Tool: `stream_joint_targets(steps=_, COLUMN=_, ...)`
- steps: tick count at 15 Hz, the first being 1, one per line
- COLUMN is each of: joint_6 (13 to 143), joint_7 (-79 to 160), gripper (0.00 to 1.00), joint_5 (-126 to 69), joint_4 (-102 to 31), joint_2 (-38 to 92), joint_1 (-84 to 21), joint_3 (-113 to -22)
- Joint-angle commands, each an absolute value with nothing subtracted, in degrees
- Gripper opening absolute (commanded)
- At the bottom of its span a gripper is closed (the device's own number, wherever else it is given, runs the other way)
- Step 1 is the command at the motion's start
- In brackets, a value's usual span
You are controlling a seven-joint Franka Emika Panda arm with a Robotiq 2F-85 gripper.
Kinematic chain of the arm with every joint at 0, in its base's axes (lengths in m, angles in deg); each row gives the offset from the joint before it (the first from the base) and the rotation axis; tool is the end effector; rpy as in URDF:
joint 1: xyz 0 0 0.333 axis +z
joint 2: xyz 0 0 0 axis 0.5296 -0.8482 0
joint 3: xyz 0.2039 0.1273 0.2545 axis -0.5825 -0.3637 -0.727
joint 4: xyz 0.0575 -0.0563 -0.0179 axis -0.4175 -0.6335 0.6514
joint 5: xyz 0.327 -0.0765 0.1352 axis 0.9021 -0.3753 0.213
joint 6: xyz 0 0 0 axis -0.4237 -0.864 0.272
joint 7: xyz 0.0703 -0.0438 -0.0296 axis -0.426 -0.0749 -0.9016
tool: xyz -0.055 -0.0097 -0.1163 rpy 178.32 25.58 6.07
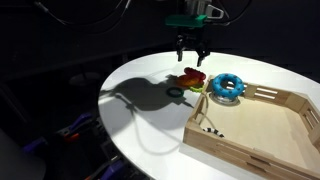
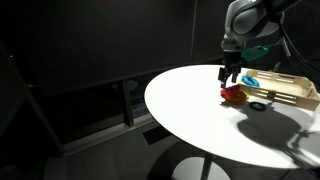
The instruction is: Put the red ring in the box
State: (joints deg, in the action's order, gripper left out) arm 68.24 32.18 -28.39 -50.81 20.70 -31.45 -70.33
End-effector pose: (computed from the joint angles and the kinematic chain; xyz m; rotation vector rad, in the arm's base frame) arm 0.6075 -0.0092 0.3211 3.0931 0.1165 -0.1523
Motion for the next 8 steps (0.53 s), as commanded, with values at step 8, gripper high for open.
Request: stream_joint_targets(steps=8, joint_6=70.32, joint_7=31.38, gripper=1.00, joint_5=-29.51, joint_4=-50.33, joint_2=17.76, joint_1=-31.49, joint_3=-71.01)
